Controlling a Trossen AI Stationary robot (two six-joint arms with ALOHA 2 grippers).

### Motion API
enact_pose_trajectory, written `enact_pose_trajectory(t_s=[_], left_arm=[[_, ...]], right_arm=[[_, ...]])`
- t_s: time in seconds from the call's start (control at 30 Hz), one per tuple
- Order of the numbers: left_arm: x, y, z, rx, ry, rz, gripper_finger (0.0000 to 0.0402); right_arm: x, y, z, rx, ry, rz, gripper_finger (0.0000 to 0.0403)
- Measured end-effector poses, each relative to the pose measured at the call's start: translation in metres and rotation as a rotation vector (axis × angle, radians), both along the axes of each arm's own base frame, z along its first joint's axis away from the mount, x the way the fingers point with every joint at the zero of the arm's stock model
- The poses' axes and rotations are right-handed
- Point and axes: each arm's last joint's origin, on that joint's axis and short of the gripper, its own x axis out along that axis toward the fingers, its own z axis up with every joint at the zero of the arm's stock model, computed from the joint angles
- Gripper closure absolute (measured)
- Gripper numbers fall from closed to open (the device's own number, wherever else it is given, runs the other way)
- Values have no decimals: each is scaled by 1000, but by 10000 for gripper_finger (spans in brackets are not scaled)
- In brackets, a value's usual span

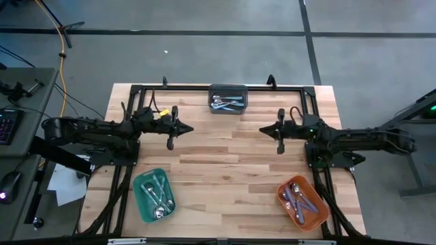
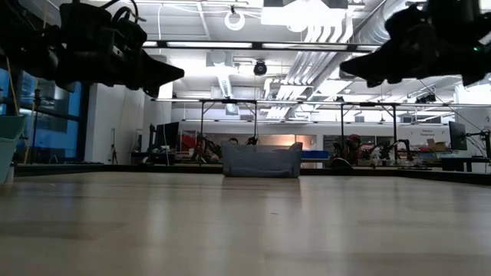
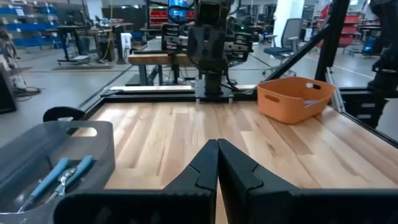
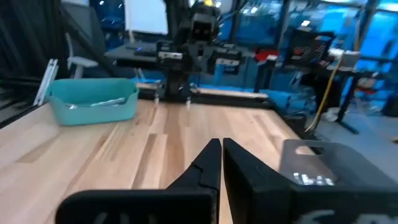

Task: Sort silverware by color (type)
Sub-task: Return to Home Position

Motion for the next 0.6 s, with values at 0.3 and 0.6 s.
enact_pose_trajectory(t_s=[0.3,0.6], left_arm=[[-22,-2,-10,-18,-16,9,401],[-43,-7,-20,-26,-17,97,401]], right_arm=[[-32,0,-19,-11,-102,-134,403],[-41,1,-18,-7,-129,-176,403]])
